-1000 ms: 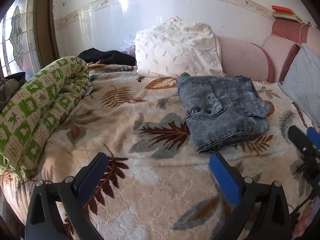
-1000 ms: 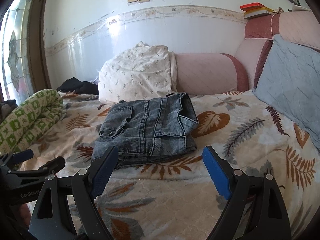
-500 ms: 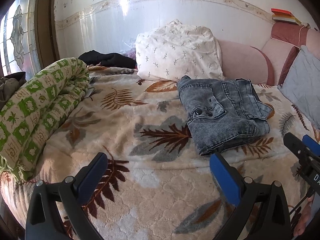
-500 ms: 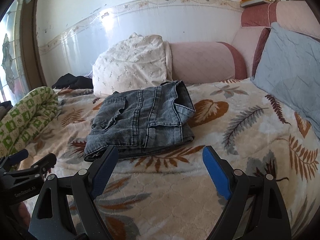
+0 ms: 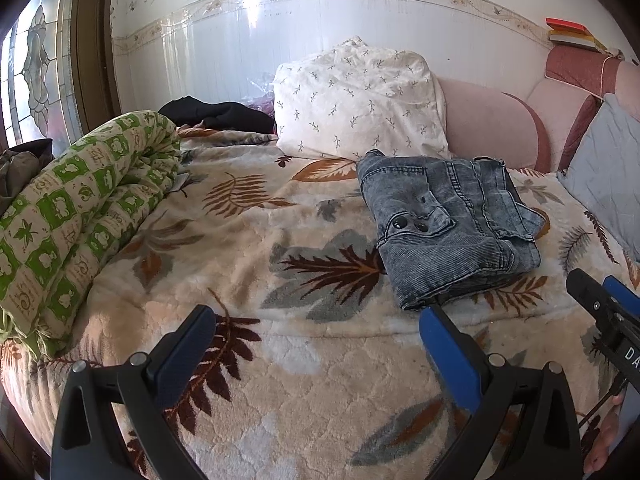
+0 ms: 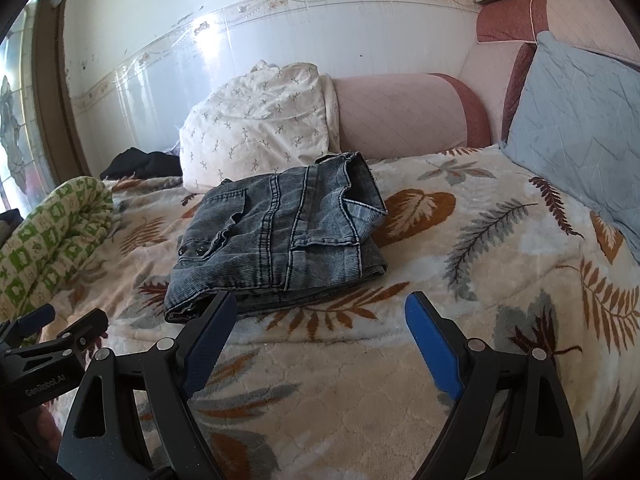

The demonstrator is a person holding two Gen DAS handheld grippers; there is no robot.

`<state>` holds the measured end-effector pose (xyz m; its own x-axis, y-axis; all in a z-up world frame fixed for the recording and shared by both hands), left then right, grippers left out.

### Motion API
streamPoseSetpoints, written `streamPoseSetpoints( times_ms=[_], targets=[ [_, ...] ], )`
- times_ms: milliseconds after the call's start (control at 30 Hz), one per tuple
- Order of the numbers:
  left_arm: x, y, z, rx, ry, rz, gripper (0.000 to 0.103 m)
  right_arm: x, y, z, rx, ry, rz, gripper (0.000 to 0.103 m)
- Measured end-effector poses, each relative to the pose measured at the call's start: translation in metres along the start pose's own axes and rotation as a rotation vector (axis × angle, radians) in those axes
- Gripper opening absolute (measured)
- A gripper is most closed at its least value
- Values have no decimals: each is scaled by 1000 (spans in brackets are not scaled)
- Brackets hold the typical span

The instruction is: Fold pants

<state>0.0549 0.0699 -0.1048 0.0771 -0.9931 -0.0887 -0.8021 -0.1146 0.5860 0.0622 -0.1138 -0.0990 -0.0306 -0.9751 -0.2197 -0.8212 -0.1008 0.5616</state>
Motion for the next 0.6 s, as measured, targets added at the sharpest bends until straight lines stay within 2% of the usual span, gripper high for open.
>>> streamPoseSetpoints(
  times_ms=[600],
  targets=[
    [4,-4,3,-33,-2,28,103,-2,1,0,3,4,-1,86]
  ],
)
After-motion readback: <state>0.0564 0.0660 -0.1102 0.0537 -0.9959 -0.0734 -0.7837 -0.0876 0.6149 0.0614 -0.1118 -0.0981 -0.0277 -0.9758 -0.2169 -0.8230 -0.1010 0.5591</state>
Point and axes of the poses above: each gripper's, at about its wrist camera, not at the fingertips, and y roughly against the way its jaws point, x to its right, z to its underside, the point moved 6 cm from there along -y, roughly the way its jaws point, and after that the axes turned 2 degrees about -y, right-handed, at the moved point
